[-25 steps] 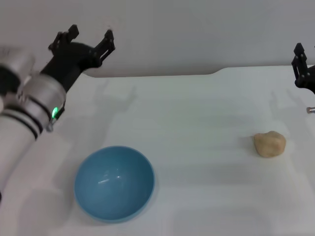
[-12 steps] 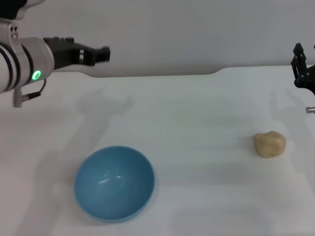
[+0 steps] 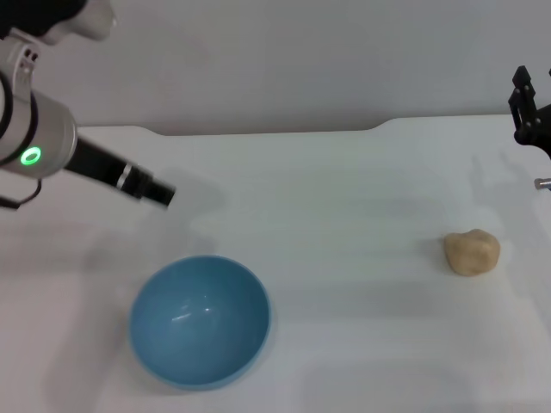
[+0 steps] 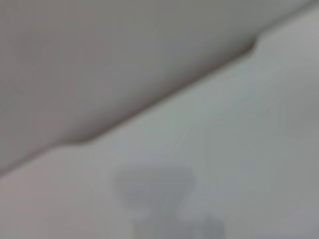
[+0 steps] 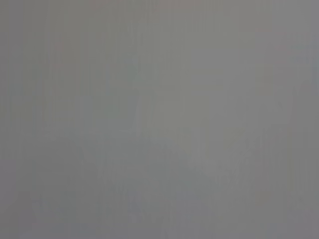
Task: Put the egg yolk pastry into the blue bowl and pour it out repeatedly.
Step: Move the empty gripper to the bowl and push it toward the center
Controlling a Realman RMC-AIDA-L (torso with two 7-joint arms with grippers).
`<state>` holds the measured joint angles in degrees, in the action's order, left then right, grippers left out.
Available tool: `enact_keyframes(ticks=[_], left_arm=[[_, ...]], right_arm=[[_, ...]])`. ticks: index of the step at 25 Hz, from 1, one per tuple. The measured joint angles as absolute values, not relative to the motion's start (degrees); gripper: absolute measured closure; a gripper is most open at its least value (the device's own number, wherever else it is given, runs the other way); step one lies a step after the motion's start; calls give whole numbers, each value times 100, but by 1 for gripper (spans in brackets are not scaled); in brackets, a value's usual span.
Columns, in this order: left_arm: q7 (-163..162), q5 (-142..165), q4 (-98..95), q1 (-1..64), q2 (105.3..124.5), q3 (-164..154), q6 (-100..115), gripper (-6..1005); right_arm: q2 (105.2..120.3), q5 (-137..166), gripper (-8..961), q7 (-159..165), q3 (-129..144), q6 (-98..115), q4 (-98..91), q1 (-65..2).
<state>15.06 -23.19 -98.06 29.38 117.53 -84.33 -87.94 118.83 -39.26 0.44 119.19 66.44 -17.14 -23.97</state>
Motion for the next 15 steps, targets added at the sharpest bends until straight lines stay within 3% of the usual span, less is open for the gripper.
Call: enact_keyframes(ticks=[15], left_arm=[[1291,-1963,-9646,3114,11803,-9082,-9881,139]], right_arm=[[11874,-3916,563,-4,11918,6645,-1697,-2462]])
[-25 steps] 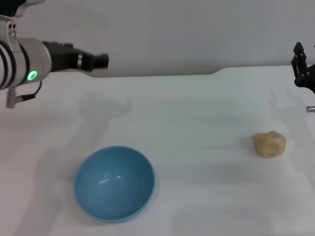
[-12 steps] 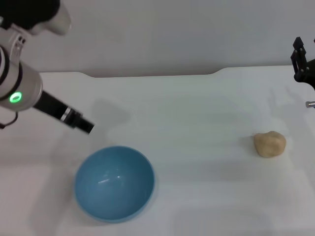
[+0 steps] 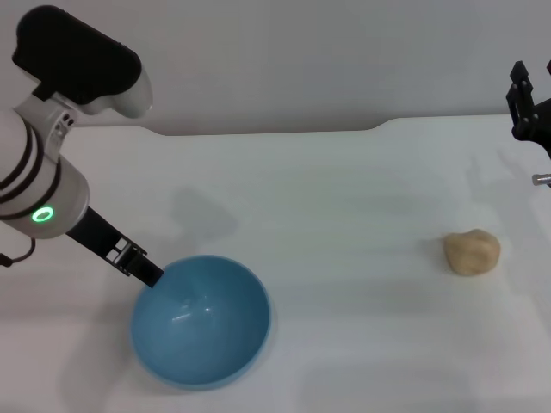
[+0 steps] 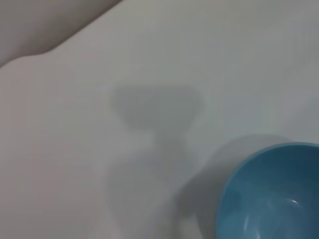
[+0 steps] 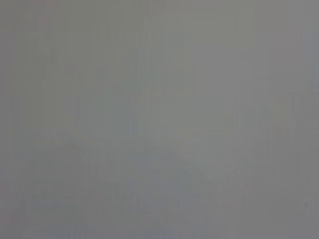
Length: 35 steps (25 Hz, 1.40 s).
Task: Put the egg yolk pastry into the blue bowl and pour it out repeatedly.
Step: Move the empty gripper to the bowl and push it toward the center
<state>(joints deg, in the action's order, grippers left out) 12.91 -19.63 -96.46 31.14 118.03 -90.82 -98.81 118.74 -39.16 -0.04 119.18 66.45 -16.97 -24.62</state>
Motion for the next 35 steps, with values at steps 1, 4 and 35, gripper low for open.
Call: enact_keyframes(ticks=[1,4,35], left_arm=[[1259,-1970,-9632,3127,11805,-9110,-9896,139],[1138,-1983,-9535,3164,11812,-9270,-9877,139],[763,-2066,-7041,3741,11838,-10002,-7882,139]], right_arm=[[11876,-3909,563,-5,11918,6644,-1697,-2457],[11886,-3902,564,-6,11924,6644,-1696,-2426],[11900,-3893,566,-9,11935,6645,-1696,-2399]])
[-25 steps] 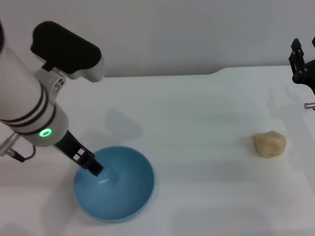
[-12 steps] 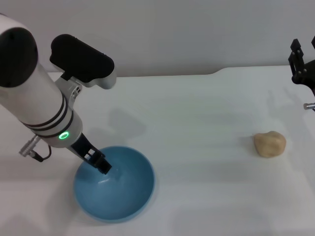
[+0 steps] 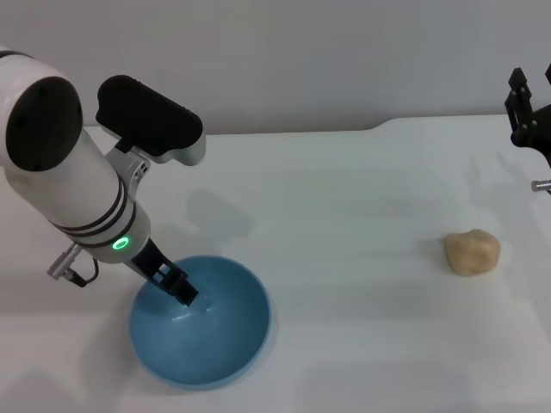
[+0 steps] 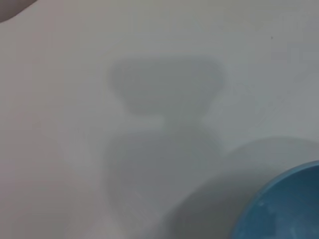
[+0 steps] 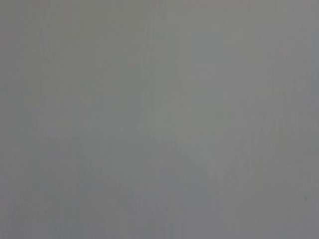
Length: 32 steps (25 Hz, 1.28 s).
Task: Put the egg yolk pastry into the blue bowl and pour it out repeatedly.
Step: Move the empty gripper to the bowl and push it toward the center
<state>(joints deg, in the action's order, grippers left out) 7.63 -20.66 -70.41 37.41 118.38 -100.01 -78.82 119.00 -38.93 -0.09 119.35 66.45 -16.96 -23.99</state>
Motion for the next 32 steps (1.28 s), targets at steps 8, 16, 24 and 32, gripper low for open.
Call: enact_keyframes(ticks=[8,16,24,32], left_arm=[[772,-2065,-6743,3778,11839,-10002,-7737,187],[774,-2065,-6555,3878,11840,-10001,-7740,637],[919,-2150,-6521,3943,11843,-10000,-7796,804],[925,-2281,-6520,3960,11821,-9869,-7773,981]], right_arm=[[11900,-3894,567,-9,11930,6651,-1698,-2399],[11901,-3896,567,-9,11931,6656,-1697,-2395],[11900,-3916,568,15,11919,6646,-1713,-2364],[11802,-3834,568,1697,11914,6266,-1741,-2462]])
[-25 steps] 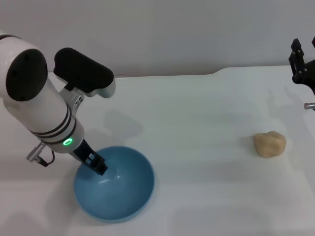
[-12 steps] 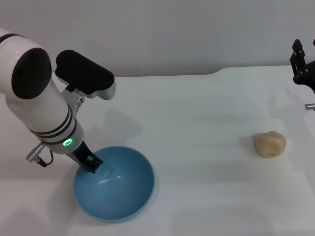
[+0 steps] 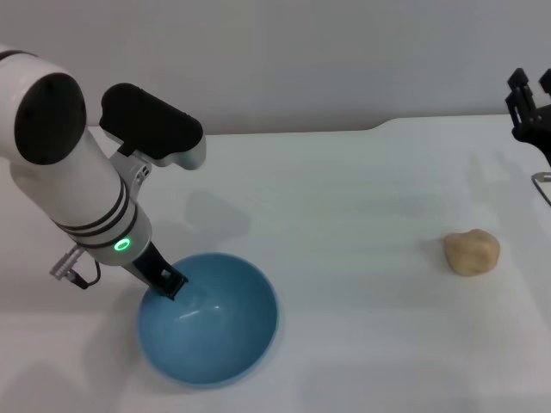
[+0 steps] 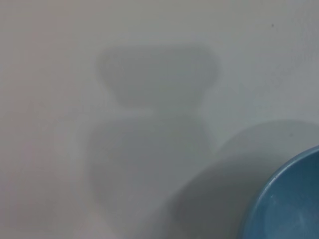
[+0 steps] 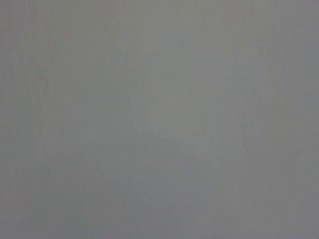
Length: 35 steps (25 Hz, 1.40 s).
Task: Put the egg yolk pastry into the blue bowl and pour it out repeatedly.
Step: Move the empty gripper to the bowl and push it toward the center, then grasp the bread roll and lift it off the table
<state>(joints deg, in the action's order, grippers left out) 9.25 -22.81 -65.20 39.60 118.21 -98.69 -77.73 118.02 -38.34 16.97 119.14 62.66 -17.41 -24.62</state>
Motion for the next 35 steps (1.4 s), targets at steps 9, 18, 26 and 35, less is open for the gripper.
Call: enact_keyframes(ticks=[9,18,26,35], left_arm=[[1053,-2281,-6587,3998,11807,-9687,-7765,993],[1106,-2286,-6587,4035,11803,-9673,-7745,1001],[1133,-2285,-6582,4035,11807,-9676,-7690,1001],[1211,-2283,-6583,4034,11806,-9637,-7624,1001]], right_arm=[[11100,-2140,569,3745,11881,3914,-3106,-2695],[10957,838,570,5439,11111,1230,-5675,-2397],[11038,652,570,4570,11064,-1391,-7200,-2339],[11661,-2679,571,156,8956,-4400,-7864,-2632]])
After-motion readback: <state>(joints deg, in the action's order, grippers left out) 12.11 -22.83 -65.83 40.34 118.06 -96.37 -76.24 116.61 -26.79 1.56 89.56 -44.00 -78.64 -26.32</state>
